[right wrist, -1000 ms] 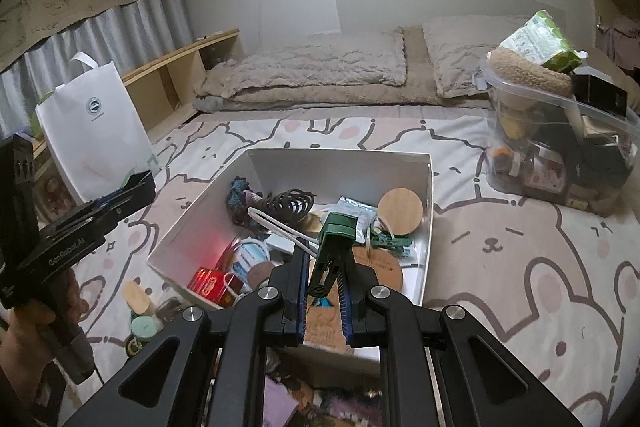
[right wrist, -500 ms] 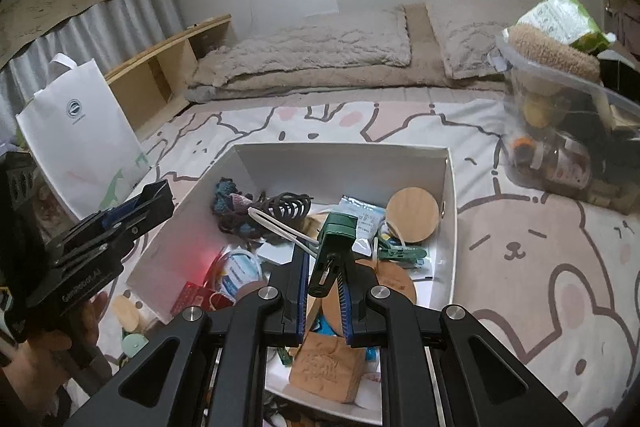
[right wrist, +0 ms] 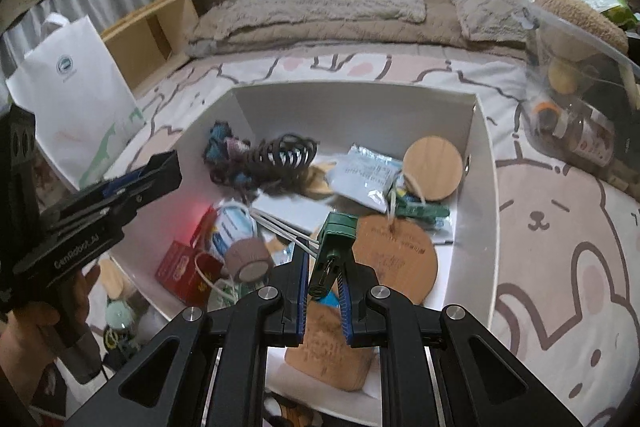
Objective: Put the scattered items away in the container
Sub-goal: 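Open the right tool to drop the clothespin into the shoebox while the left tool releases the black piece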
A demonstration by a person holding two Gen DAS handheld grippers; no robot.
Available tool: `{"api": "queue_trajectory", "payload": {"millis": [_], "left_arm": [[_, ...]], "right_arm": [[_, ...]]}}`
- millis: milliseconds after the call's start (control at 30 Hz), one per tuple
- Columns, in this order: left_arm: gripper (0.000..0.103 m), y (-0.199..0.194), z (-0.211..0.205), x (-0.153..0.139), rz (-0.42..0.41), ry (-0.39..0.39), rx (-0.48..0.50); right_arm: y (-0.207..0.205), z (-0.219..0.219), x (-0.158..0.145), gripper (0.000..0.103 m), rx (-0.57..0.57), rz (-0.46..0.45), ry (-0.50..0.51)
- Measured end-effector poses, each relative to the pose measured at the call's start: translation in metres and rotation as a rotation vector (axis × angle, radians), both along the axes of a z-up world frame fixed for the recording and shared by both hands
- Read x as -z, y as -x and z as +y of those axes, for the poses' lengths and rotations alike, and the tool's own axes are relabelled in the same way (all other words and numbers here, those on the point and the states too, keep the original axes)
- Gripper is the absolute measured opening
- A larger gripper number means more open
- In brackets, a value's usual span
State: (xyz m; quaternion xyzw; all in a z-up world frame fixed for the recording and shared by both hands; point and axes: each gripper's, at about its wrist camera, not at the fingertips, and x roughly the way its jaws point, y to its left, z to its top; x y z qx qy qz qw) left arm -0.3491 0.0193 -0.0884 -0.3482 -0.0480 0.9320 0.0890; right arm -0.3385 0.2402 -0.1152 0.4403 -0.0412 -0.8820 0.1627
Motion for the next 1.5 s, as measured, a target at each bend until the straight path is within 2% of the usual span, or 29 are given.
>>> {"api": "queue_trajectory", "payload": {"millis": [233, 400, 533, 600, 633, 667, 700, 733, 967, 1100, 1367, 1433, 1467, 1500], "left_arm": [[0.034, 0.001, 0.003, 0.011, -0.057, 0.019, 0.004], [0.034, 0.002, 0.001, 0.011, -0.075, 0.004, 0.000], [0.034, 0.002, 0.000, 0.010, -0.078, 0.007, -0.002], [0.034, 0.002, -0.002, 0.009, -0.079, 0.010, -0.004], [0.034, 0.002, -0.002, 0.009, -0.080, 0.010, -0.005], [0.034, 0.002, -0.003, 0.008, -0.081, 0.009, -0.006], [0.034, 0.002, -0.003, 0.008, -0.084, 0.008, -0.007], [0.034, 0.002, -0.004, 0.008, -0.087, 0.007, -0.009], [0.034, 0.005, -0.003, 0.005, -0.093, 0.014, -0.002], [0.034, 0.008, -0.003, 0.000, -0.098, -0.010, -0.011], [0.035, 0.019, -0.003, -0.008, -0.091, 0.009, -0.034], [0.052, 0.022, -0.006, -0.008, -0.112, -0.008, -0.041], [0.075, 0.023, -0.006, -0.008, -0.119, -0.019, -0.042], [0.085, 0.022, -0.008, -0.009, -0.110, -0.028, -0.049]], "right_arm": [[0.001, -0.004, 0.008, 0.014, -0.004, -0.054, 0.001], [0.004, -0.007, 0.005, 0.014, -0.005, -0.058, 0.007], [0.005, -0.011, 0.003, 0.014, 0.009, -0.054, -0.026], [0.005, -0.013, 0.003, 0.021, 0.008, -0.043, -0.045], [0.005, -0.013, 0.002, 0.039, 0.008, -0.038, -0.055], [0.004, -0.014, 0.002, 0.080, 0.008, -0.030, -0.067], [0.003, -0.014, 0.001, 0.096, 0.003, -0.022, -0.068], [0.001, -0.015, 0.000, 0.102, -0.003, -0.012, -0.064], [-0.002, -0.012, -0.005, 0.102, 0.003, -0.016, -0.042], [-0.002, -0.010, -0.010, 0.102, 0.010, -0.011, -0.028], [-0.003, -0.009, -0.016, 0.102, 0.003, -0.010, -0.014], [-0.004, -0.008, -0.017, 0.102, 0.005, -0.004, -0.016], [-0.005, -0.008, -0.018, 0.102, 0.005, 0.003, -0.020], [-0.006, -0.008, -0.019, 0.102, 0.005, 0.008, -0.023]]}}
